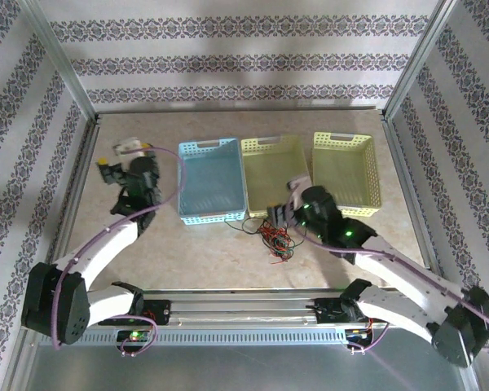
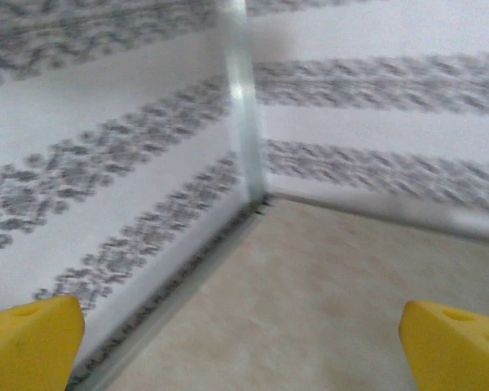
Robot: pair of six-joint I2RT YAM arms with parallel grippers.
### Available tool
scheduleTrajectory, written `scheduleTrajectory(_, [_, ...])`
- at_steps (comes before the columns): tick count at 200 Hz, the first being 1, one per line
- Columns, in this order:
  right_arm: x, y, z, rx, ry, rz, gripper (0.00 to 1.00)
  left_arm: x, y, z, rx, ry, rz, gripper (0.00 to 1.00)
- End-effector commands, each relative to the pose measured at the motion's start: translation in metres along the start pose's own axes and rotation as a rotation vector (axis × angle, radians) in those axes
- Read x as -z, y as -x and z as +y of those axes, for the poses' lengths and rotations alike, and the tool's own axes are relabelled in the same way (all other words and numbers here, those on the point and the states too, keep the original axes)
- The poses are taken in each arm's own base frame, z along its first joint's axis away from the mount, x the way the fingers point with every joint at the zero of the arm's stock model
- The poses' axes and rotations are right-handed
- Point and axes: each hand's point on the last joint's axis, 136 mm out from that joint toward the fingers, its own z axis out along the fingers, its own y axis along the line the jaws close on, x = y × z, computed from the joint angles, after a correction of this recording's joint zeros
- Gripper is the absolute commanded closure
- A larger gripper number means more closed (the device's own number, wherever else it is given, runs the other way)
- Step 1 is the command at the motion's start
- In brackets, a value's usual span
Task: Untangle the cables
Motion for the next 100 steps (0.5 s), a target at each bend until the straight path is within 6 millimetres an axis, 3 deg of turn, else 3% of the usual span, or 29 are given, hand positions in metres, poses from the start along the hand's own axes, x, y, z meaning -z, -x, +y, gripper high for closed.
scheduleTrajectory(1, [-0.003, -0.063, 0.003, -0.01, -0.066, 0.273, 0.2, 0.047, -0.027, -0.044, -0.182, -0.153, 0.041, 0.01])
scheduleTrajectory(26, [-0.015, -0.077, 0.01, -0.032, -0.062, 0.336, 0.36, 0.109, -0.053, -0.112, 0.016, -0.52, 0.191, 0.01])
scheduleTrajectory(36, [-0.017, -0.075, 0.012, -0.033, -0.059, 0.338, 0.4, 0.137, -0.063, -0.141, 0.035, -0.681, 0.245, 0.01])
scheduleTrajectory(49, [-0.018, -0.073, 0.014, -0.034, -0.05, 0.339, 0.42, 0.165, -0.072, -0.165, 0.017, -0.799, 0.285, 0.01])
scheduleTrajectory(75, [-0.012, -0.077, 0.021, -0.017, 0.001, 0.361, 0.45, 0.198, -0.094, -0.192, 0.049, -0.964, 0.413, 0.01])
scheduleTrajectory(100, [-0.004, -0.086, 0.029, 0.0, 0.078, 0.391, 0.43, 0.206, -0.11, -0.194, 0.099, -0.989, 0.484, 0.01])
